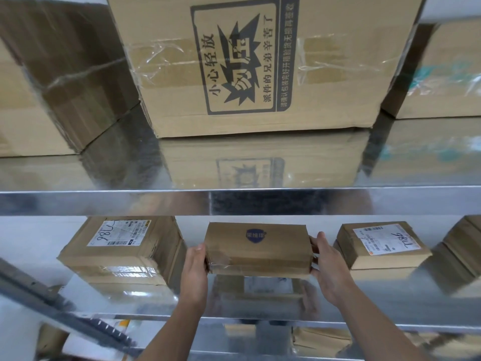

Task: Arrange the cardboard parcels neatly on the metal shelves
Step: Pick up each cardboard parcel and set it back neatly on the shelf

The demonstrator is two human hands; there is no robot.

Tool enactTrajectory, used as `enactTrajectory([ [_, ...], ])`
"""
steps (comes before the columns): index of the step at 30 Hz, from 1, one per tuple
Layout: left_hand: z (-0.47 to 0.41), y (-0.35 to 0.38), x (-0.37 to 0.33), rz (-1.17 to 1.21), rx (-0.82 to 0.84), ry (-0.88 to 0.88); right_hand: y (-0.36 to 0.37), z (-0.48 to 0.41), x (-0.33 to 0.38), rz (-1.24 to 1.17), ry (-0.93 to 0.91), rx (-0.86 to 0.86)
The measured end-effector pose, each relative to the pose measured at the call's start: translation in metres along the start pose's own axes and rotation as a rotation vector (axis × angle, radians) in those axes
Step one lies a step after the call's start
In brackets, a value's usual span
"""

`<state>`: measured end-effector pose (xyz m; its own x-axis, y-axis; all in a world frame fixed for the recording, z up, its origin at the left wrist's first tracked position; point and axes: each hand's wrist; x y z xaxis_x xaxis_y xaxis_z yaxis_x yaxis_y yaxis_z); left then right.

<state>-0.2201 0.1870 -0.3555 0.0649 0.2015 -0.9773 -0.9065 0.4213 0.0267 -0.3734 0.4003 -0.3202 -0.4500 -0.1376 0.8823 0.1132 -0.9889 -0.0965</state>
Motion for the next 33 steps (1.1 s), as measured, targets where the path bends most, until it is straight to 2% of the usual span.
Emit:
enactTrajectory([
  [7, -0.003, 0.0, 0.002, -0.026, -0.03, 0.011, 0.002, 0.009, 0.014, 0.009, -0.01, 0.003],
  [16, -0.012, 0.003, -0.027, 0.146, -0.082, -0.07, -0.002, 0.006, 0.016, 0.111, -0.002, 0.053],
  [27, -0.007, 0.003, -0.049, 0.186, 0.059, -0.025, -0.001, 0.011, 0.003, 0.308, 0.146, 0.088],
  [33, 0.01, 0.009, -0.045, 0.289, 0.192, -0.149, 0.004, 0.028, 0.01, 0.23, 0.151, 0.119],
])
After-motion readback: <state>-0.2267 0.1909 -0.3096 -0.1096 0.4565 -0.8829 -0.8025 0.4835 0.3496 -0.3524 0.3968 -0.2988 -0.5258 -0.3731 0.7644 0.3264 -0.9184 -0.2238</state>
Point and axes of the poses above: each hand's wrist, its own z-axis away from the middle knuckle, its own y-axis out of the palm, x = y × z, and after that the axes turned 12 degrees about -x, right-handed
